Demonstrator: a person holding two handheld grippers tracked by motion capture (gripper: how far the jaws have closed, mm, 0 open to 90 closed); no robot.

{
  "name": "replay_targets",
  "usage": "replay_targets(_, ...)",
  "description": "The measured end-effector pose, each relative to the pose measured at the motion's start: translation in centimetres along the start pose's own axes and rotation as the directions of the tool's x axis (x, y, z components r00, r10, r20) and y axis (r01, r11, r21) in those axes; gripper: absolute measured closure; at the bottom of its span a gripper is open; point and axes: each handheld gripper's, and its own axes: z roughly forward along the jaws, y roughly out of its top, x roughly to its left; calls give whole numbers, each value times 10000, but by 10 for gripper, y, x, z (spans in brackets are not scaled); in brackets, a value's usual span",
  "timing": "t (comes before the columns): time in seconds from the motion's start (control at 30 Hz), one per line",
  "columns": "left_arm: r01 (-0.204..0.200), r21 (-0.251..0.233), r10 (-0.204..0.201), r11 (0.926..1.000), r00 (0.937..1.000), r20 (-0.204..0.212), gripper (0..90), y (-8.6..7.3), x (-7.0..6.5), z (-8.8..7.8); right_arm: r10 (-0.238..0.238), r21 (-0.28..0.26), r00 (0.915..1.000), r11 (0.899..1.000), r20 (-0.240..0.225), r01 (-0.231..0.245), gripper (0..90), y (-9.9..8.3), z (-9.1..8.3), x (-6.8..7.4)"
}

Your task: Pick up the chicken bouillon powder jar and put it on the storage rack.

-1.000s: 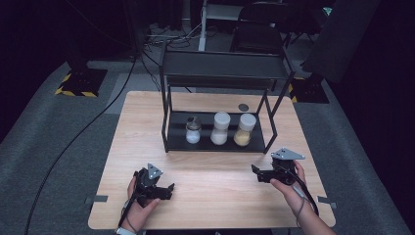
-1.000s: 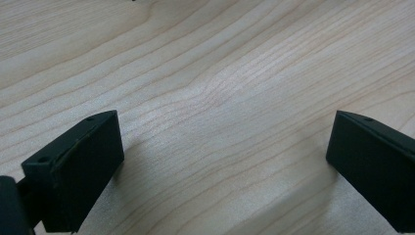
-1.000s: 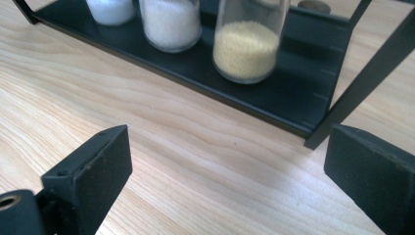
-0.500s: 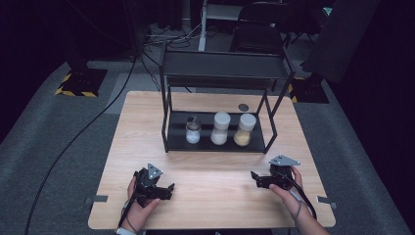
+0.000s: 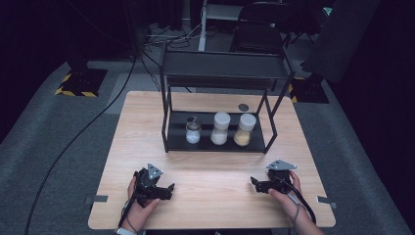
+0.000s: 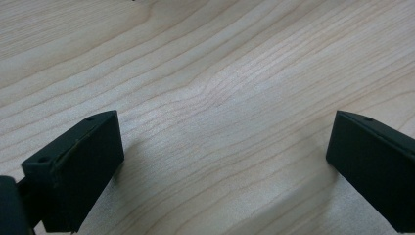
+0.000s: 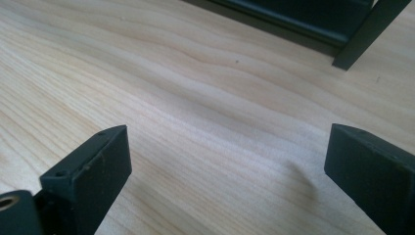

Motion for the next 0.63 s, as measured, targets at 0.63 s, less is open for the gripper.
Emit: replay_targets(0.63, 4, 3, -4, 10000, 10000, 2, 6, 0, 0, 0, 185, 69, 9998, 9998, -112, -185, 0, -6, 5, -6)
